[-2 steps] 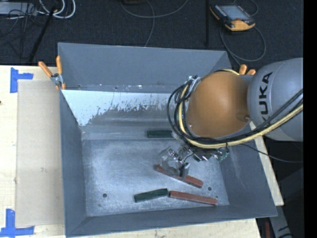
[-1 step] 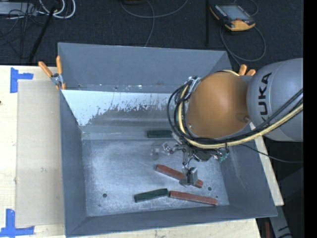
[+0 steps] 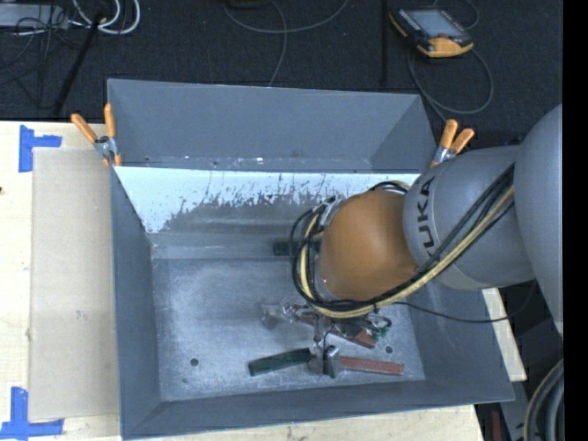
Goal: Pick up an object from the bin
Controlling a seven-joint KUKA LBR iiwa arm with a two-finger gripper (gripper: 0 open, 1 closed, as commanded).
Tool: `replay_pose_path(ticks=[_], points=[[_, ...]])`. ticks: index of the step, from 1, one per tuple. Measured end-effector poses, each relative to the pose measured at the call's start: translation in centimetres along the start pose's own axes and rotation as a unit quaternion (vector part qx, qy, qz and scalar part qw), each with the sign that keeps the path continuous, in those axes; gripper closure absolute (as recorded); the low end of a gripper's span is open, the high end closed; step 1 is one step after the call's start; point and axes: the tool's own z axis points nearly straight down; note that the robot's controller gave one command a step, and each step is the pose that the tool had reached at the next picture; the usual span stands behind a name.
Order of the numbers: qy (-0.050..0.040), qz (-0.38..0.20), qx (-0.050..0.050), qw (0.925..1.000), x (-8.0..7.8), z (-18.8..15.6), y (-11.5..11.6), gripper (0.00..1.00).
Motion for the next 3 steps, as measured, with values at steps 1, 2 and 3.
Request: replay_pose_path(ticks=[1, 2, 3], points=[[-0.0043, 0.002, 0.002, 1.0, -0.2, -0.4, -0.2, 1.0], [-0.0044, -0.264, 0.003, 0.9644, -2.4, -0.4, 1.1, 1.0], [-0.0029, -0.262, 0.002, 0.965, -2.3, -0.4, 1.1, 0.0]])
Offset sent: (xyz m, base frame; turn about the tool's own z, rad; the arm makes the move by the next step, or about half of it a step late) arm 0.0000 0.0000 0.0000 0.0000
